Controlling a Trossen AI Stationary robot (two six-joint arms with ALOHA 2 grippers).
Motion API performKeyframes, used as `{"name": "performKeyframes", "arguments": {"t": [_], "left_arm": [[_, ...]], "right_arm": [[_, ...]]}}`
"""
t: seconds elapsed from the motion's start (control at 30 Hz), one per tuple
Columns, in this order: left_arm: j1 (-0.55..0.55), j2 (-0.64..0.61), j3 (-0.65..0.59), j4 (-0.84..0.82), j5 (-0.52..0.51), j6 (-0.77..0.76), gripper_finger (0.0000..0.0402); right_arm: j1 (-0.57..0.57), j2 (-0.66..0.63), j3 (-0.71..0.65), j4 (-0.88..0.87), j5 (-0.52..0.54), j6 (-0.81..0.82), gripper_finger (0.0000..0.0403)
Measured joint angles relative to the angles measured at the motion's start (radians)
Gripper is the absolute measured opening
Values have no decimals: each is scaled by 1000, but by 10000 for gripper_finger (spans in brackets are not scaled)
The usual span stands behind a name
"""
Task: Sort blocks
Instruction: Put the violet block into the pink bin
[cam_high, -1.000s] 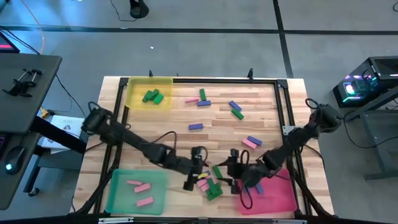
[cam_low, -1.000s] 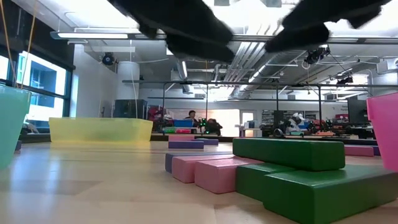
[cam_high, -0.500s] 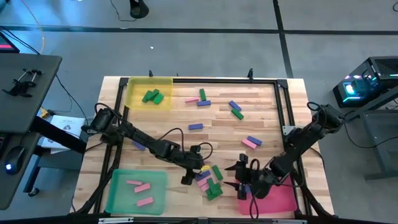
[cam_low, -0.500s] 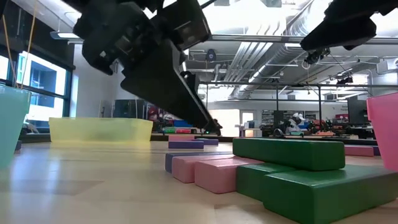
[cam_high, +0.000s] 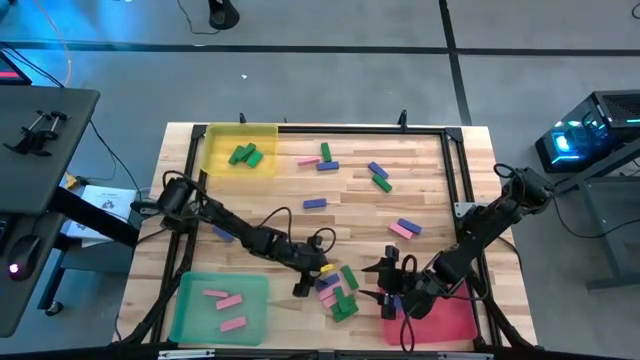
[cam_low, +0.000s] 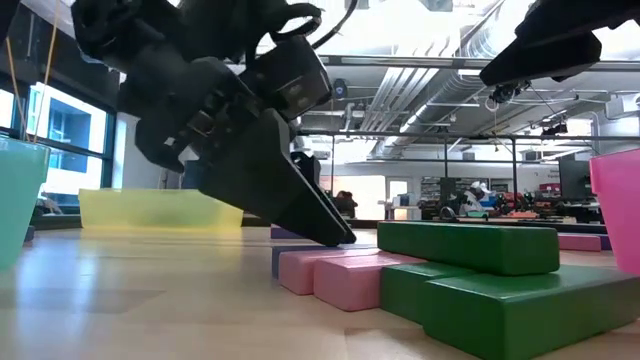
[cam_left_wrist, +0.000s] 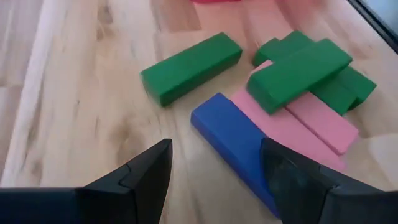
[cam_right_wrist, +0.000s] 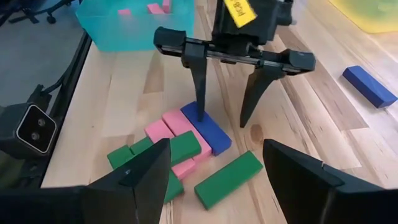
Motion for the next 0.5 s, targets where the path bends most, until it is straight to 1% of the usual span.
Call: {"name": "performKeyframes", "arguments": {"t": [0.1, 0.2, 0.23, 0.37, 0.43, 0.5], "left_arm": [[12, -25, 0, -58, -16, -1, 229], [28, -52, 0, -126, -84, 5, 229], [34, -63, 0, -151, -115, 8, 229], [56, -121, -3, -214, -212, 38, 229], [59, -171, -3, -231, -254, 60, 229], [58, -234, -3, -263, -312, 63, 229]], "right_arm": [[0, 0, 0, -1, 0, 0, 240], [0, 0, 0, -2, 4, -1, 240], [-1, 0, 0, -3, 17, -1, 240], [-32, 0, 0, 5, 133, -1, 240], [-80, 0, 0, 5, 123, -14, 240], [-140, 8, 0, 12, 48, -56, 240]]}}
